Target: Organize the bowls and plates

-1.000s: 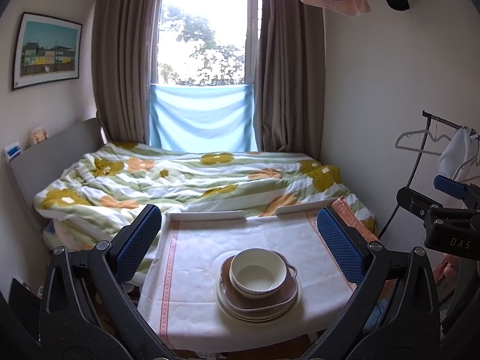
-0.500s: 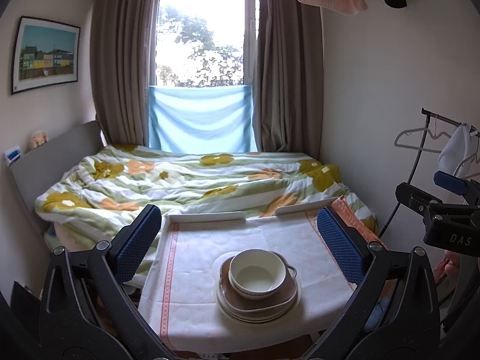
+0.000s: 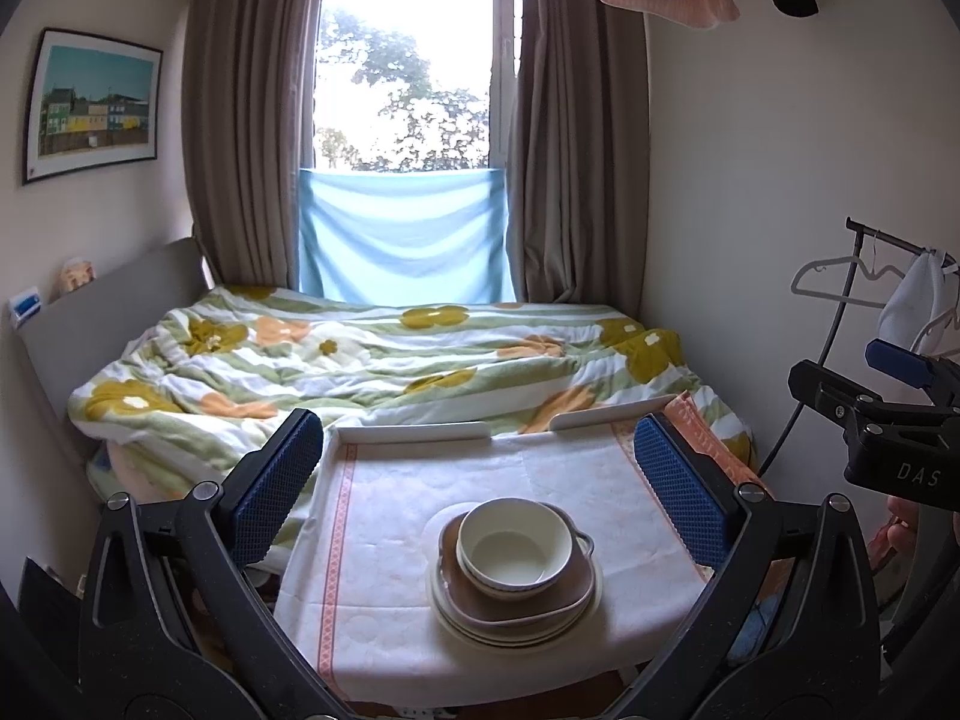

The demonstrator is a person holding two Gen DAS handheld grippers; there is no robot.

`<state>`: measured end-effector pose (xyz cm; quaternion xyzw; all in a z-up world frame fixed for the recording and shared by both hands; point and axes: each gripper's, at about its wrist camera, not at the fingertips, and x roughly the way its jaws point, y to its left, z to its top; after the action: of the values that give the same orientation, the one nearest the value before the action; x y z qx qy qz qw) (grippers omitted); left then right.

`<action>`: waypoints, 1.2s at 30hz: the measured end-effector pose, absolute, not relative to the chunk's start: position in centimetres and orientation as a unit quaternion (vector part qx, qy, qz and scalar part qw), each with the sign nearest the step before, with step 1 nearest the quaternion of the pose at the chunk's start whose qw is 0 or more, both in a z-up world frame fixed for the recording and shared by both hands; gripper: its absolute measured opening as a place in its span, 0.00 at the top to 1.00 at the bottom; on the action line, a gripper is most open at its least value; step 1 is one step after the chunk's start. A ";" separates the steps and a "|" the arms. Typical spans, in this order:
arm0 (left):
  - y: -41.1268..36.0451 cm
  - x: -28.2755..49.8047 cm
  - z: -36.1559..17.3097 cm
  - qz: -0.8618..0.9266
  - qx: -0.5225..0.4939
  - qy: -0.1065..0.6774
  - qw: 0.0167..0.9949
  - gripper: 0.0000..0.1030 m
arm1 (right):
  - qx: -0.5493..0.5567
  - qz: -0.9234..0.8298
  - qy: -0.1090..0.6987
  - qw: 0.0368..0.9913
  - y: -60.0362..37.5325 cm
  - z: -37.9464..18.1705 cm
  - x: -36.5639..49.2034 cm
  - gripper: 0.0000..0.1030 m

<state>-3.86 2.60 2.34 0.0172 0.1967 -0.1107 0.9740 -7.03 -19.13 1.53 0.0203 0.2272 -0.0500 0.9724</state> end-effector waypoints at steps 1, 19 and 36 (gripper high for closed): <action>2.6 -3.9 2.3 -0.110 0.017 0.196 0.974 0.00 | 0.021 -0.050 0.227 0.972 -19.1 1.6 -7.0 0.00; 2.7 -4.0 2.1 -0.107 0.017 0.197 0.974 0.00 | 0.020 -0.048 0.226 0.973 -19.1 1.6 -6.7 0.00; 2.8 -3.7 2.4 -0.077 0.022 0.189 0.979 0.00 | 0.022 -0.046 0.225 0.973 -19.3 1.8 -6.3 0.00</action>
<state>-3.70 2.78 2.44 0.0217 0.1886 -0.0773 0.9788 -6.29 -19.31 1.80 0.0215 0.2249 -0.0458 0.9731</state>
